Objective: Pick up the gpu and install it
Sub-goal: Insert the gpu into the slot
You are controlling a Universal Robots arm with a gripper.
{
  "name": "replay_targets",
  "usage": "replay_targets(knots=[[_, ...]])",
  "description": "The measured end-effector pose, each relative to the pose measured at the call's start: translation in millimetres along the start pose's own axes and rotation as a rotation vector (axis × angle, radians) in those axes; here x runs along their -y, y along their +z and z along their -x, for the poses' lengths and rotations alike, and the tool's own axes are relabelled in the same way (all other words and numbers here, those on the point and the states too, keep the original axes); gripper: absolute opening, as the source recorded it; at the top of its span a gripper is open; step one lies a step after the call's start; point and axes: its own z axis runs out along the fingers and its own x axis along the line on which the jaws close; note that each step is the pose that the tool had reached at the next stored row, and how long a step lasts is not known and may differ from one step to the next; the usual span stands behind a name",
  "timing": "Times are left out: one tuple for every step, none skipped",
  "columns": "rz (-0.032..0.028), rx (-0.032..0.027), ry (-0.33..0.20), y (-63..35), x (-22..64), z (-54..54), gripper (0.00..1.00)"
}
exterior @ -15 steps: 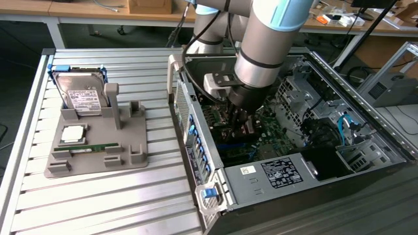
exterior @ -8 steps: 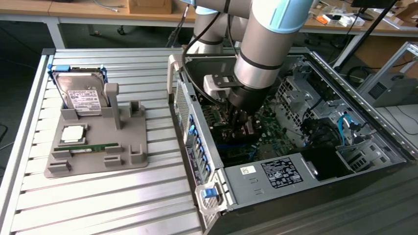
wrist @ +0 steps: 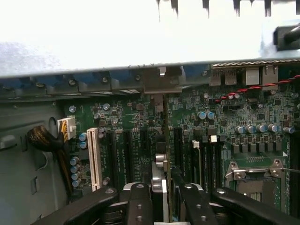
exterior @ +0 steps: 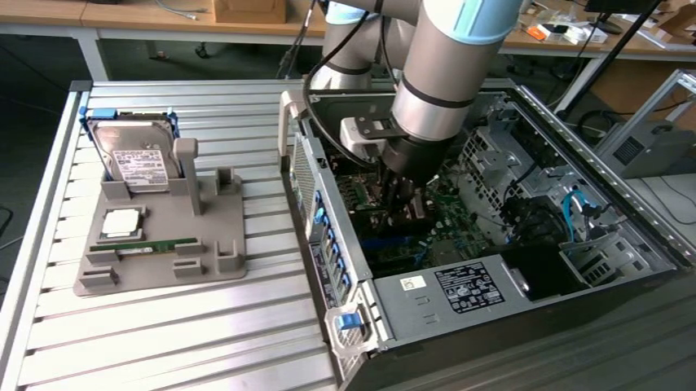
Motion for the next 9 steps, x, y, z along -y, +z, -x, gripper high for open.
replay_targets(knots=[[0.0,0.0004,0.0,-0.3,0.0,-0.1,0.27],[0.0,0.0004,0.0,-0.3,0.4,-0.3,0.27],[0.0002,0.0004,0.0,-0.3,0.9,-0.5,0.27],[0.0008,0.0004,0.0,-0.3,1.9,-0.6,0.27],[0.0016,0.0004,0.0,-0.1,4.0,-0.5,0.27],[0.0027,0.0003,0.0,0.1,6.0,-0.4,0.27],[0.0042,0.0002,0.0,0.3,8.5,-0.3,0.27],[0.0049,0.0002,0.0,0.4,9.9,-0.2,0.27],[0.005,0.0002,0.0,0.4,10.0,-0.2,0.27]])
